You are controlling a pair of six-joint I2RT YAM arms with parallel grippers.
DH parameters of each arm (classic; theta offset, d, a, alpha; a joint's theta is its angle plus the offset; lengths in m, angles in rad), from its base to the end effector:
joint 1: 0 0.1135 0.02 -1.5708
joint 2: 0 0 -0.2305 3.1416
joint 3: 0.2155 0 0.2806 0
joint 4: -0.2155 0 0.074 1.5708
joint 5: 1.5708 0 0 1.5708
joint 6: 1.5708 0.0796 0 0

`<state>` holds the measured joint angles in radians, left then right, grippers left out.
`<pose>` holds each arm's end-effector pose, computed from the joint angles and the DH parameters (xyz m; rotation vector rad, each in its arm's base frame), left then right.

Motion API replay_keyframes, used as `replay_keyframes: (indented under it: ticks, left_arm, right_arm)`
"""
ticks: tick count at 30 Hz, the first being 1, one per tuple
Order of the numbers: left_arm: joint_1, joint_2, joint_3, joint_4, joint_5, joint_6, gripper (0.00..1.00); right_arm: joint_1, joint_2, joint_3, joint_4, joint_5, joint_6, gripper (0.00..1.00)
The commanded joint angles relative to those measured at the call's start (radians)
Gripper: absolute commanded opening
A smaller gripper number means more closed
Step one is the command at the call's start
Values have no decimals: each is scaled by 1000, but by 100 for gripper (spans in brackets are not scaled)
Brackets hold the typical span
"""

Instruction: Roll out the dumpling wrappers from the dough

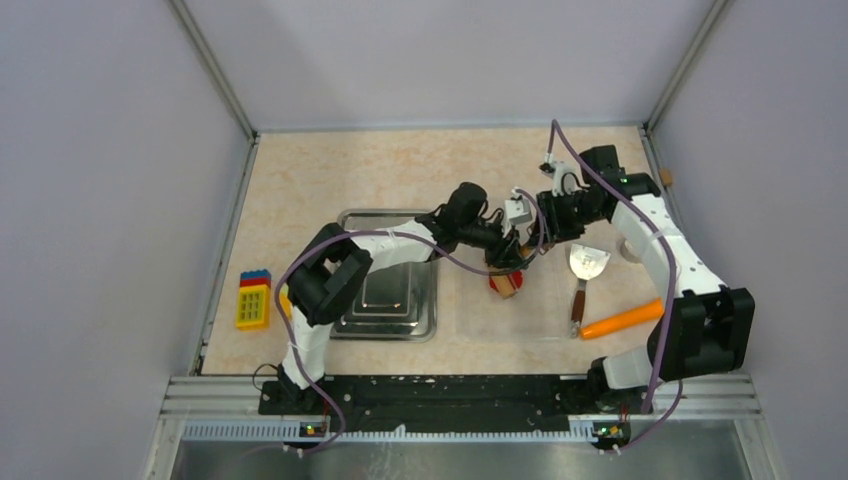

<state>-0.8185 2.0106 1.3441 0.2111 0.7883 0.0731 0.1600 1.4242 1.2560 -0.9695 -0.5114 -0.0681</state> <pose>0.2919 -0.3945 0.1425 1.3588 1.6145 -1.2552 0.3164 0.0905 0.2246 -0.4524 2.6120 0.7179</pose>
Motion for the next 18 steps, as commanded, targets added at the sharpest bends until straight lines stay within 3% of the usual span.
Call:
replay_keyframes:
  ticks: [1, 9, 18]
  left_arm:
    - [5, 51, 73, -41, 1, 1, 0]
    - [9, 116, 35, -92, -15, 129, 0]
    - [37, 115, -66, -92, -16, 140, 0]
  right_arm:
    - [-22, -38, -27, 9, 19, -57, 0]
    - [-23, 21, -126, 110, 62, -72, 0]
    - [0, 76, -188, 157, 113, -56, 0]
